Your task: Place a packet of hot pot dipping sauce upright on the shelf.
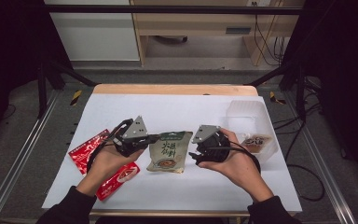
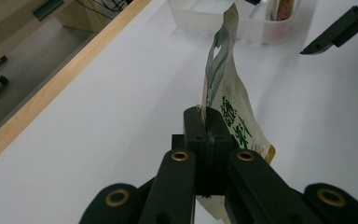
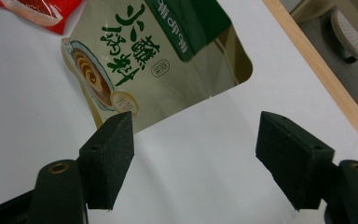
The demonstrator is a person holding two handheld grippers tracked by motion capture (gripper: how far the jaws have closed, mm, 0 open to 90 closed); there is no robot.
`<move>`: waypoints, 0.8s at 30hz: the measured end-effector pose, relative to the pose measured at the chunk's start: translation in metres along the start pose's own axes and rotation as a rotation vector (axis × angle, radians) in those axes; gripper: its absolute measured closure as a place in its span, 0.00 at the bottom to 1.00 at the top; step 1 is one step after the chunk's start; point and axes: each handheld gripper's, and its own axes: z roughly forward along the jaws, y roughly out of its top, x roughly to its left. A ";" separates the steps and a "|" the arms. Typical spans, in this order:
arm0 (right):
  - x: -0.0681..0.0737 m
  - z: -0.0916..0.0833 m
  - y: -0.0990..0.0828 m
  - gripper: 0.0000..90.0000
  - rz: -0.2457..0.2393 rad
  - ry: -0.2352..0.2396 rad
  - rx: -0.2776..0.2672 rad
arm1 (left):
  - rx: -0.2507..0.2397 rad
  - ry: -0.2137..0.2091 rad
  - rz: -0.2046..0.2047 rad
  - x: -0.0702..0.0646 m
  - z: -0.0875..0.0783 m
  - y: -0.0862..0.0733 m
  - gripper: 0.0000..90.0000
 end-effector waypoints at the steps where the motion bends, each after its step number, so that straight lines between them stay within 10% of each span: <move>1: -0.001 0.000 0.001 0.32 -0.008 0.004 0.000 | 0.000 -0.003 0.006 0.000 -0.001 0.001 1.00; 24: -0.004 0.017 0.038 0.90 -0.137 0.216 0.112 | -0.007 -0.062 0.063 -0.013 -0.006 0.013 1.00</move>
